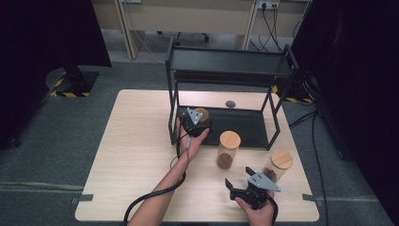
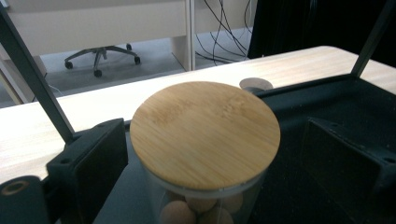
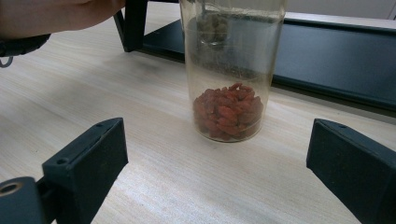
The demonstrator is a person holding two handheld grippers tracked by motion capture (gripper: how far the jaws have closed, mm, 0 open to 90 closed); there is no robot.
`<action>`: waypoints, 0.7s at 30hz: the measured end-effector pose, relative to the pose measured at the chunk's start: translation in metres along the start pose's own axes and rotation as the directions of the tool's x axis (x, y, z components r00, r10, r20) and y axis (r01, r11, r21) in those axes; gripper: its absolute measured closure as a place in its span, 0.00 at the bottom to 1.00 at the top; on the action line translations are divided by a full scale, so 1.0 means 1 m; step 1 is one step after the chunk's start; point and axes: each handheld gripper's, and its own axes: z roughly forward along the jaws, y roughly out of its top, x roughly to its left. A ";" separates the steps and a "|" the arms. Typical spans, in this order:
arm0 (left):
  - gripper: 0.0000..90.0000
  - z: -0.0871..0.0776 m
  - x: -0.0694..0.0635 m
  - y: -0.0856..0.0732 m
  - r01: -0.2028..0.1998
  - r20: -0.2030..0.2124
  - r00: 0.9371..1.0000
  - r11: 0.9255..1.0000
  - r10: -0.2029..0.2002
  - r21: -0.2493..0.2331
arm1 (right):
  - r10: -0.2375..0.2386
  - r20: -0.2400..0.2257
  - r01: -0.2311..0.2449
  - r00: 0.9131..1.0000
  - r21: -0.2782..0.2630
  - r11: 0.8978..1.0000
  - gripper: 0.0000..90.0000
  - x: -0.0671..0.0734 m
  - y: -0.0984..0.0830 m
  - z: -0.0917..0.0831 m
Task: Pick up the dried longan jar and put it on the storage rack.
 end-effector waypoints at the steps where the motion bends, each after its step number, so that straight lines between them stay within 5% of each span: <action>1: 0.08 0.000 0.000 0.000 -0.004 -0.003 1.000 1.000 0.004 0.000 | 0.000 0.000 0.000 1.000 0.000 1.000 0.06 0.000 0.000 0.000; 21: 0.08 -0.014 0.000 0.002 0.007 0.012 1.000 1.000 -0.007 -0.006 | 0.000 0.001 0.000 1.000 -0.001 1.000 0.06 0.000 0.000 0.000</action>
